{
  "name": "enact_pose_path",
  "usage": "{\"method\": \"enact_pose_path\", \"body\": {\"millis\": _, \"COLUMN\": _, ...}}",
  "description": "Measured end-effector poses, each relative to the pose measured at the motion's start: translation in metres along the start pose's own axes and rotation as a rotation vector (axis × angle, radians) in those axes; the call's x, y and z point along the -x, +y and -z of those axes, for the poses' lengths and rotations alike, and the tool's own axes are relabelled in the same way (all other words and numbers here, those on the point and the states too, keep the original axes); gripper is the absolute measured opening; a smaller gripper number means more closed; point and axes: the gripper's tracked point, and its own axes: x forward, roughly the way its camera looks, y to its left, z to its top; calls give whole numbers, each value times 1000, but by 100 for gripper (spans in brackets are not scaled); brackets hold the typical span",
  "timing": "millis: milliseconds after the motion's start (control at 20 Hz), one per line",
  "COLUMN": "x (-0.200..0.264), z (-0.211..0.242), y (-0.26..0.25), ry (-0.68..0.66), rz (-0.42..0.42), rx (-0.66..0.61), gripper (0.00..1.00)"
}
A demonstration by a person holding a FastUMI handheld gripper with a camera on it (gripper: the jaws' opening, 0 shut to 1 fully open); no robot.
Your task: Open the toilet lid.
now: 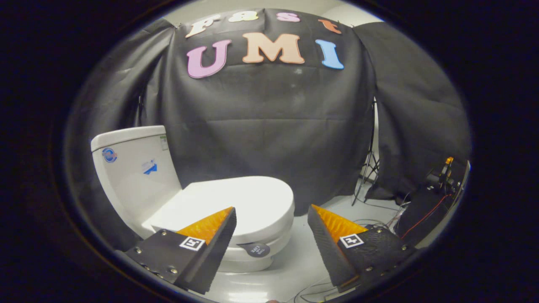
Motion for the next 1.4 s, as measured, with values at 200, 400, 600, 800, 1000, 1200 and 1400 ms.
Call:
{"method": "enact_pose_path", "body": {"millis": 200, "x": -15, "z": 27, "y": 11, "ry": 101, "rz": -32, "rx": -69, "gripper": 100}}
{"method": "enact_pose_path", "body": {"millis": 400, "x": -30, "z": 60, "y": 13, "ry": 234, "rz": -57, "rx": -120, "gripper": 100}}
{"method": "enact_pose_path", "body": {"millis": 600, "x": -45, "z": 82, "y": 4, "ry": 333, "rz": -83, "rx": -150, "gripper": 100}}
{"method": "enact_pose_path", "body": {"millis": 800, "x": -55, "z": 94, "y": 4, "ry": 365, "rz": -85, "rx": -306, "gripper": 91}}
{"method": "enact_pose_path", "body": {"millis": 1000, "x": -63, "z": 106, "y": 8, "ry": 408, "rz": -77, "rx": -468, "gripper": 83}}
{"method": "enact_pose_path", "body": {"millis": 1200, "x": -64, "z": 127, "y": 16, "ry": 467, "rz": -94, "rx": -594, "gripper": 78}}
{"method": "enact_pose_path", "body": {"millis": 1400, "x": -66, "z": 126, "y": 28, "ry": 474, "rz": -136, "rx": -793, "gripper": 51}}
